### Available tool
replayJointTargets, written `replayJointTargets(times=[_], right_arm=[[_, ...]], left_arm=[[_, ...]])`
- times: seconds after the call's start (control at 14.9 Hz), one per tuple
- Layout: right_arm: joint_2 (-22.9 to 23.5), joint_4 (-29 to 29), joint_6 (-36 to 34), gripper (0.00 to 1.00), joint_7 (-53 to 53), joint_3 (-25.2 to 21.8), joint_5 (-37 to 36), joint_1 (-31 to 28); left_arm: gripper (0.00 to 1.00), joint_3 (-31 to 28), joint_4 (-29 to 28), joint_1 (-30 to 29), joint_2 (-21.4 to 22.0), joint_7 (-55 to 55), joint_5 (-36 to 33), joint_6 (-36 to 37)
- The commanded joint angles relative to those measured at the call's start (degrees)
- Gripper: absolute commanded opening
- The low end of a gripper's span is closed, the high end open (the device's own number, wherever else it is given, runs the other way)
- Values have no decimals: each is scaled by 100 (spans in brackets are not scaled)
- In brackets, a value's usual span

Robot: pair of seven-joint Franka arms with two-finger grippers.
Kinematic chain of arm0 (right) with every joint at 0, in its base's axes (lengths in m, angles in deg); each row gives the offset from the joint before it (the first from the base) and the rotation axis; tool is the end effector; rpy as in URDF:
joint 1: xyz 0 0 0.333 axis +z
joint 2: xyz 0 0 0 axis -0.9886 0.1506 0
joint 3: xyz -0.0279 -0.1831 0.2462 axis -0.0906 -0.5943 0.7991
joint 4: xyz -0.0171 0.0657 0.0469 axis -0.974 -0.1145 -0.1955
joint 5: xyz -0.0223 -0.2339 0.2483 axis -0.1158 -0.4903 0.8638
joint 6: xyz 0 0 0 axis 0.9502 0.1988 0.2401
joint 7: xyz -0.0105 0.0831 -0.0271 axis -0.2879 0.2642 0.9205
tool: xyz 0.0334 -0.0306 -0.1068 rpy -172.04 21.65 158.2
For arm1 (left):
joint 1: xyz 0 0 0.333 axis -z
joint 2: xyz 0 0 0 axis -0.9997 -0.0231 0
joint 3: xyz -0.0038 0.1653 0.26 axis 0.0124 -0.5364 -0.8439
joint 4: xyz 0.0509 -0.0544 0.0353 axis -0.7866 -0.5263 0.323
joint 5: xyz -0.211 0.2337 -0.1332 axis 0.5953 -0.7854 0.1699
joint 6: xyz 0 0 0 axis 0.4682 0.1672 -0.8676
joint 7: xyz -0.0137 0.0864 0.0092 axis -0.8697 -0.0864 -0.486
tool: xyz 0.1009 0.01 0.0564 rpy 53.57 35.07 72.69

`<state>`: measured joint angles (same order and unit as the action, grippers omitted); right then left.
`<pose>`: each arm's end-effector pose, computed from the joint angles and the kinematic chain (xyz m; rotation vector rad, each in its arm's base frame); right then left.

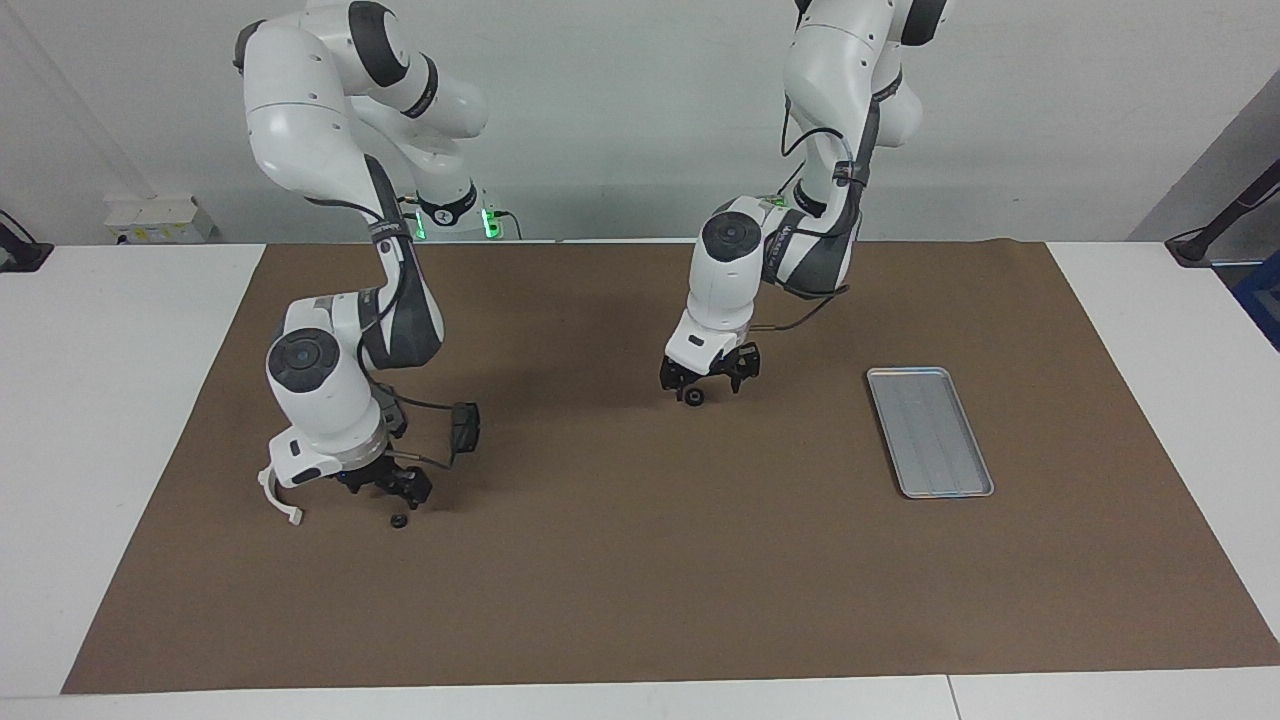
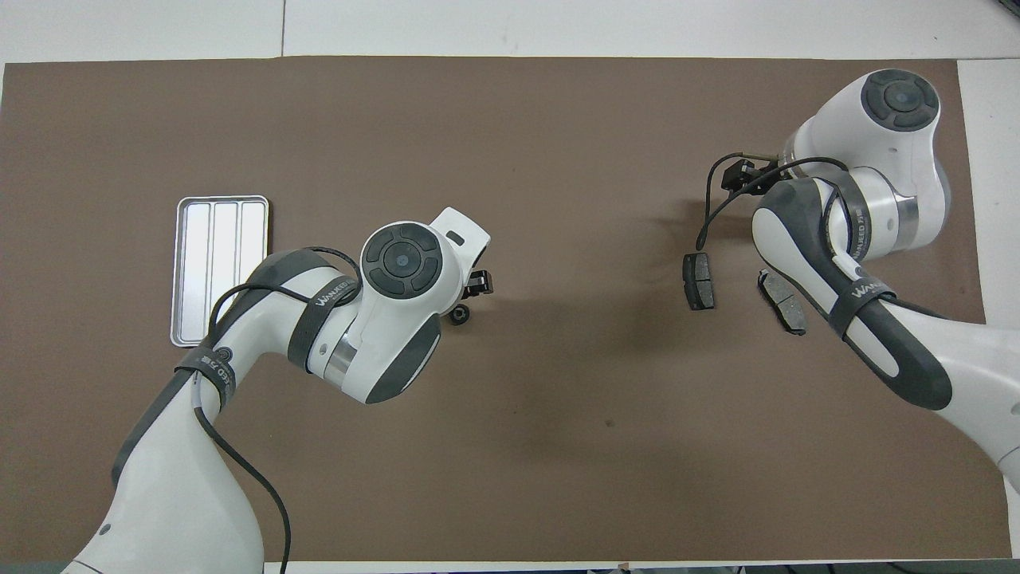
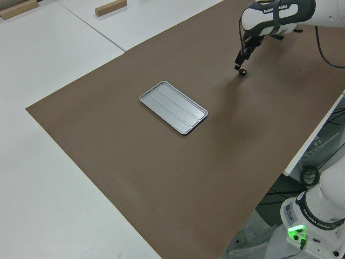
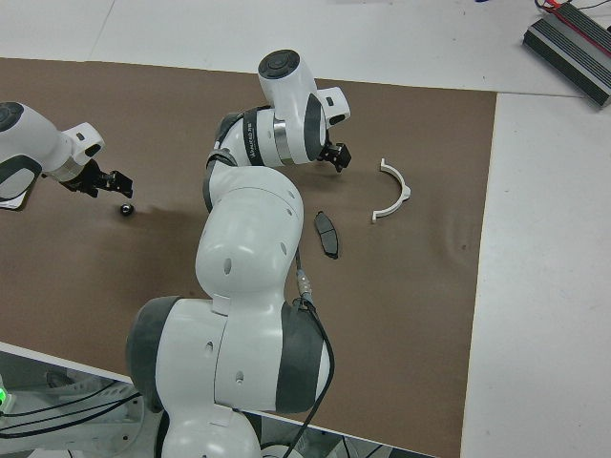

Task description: Pick bearing gear from pile to tray

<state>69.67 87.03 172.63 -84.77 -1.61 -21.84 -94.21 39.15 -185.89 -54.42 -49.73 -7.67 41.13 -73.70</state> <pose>0.6403 0.0130 0.3115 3.0545 -0.4377 0.0787 0.4596 -0.3365 0.3409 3.1268 0.0849 0.0461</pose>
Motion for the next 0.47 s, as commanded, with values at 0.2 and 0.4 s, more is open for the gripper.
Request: replayJointTargets(times=[0.2,0.4], right_arm=[[279,-59,450,95,-216,65,-155,-13],[446,-288,504,92,-225,65,-164,13]], left_arm=[[100,-29,-443,248,85,-35,249,-619],[100,-38,-653,274,103,-44,249,-759]])
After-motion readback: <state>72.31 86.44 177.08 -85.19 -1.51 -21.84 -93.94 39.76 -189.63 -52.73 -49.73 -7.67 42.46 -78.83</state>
